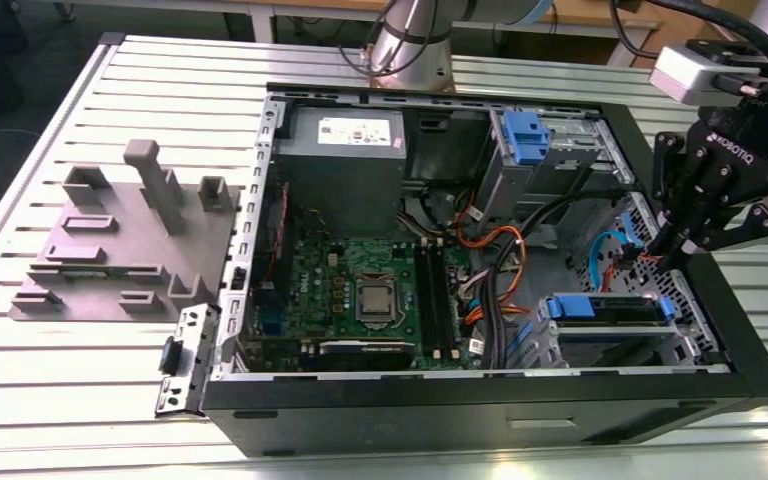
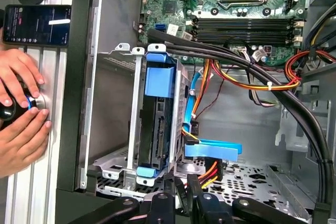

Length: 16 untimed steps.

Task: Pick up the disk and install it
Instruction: 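Insert the first disk wire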

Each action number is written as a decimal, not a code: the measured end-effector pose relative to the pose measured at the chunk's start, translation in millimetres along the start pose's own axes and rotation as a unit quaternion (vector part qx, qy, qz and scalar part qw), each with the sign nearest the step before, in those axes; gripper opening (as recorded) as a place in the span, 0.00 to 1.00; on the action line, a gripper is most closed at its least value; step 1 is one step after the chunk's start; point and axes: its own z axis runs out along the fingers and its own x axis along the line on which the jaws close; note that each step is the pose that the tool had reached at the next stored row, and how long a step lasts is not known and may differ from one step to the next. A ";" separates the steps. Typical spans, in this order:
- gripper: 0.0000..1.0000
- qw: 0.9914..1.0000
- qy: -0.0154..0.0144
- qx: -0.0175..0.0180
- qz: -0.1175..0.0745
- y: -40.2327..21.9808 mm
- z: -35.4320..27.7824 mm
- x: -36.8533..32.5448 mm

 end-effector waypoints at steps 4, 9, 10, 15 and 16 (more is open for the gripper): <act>0.24 1.000 0.000 0.002 -0.007 0.1 -0.7 0.2; 0.24 1.000 0.000 0.002 -0.008 0.7 -2.4 0.5; 0.24 1.000 0.000 0.002 -0.008 0.7 -2.4 0.5; 0.24 1.000 0.000 0.003 -0.013 0.7 -2.6 0.6; 0.24 1.000 0.001 0.004 -0.016 0.7 -2.6 0.6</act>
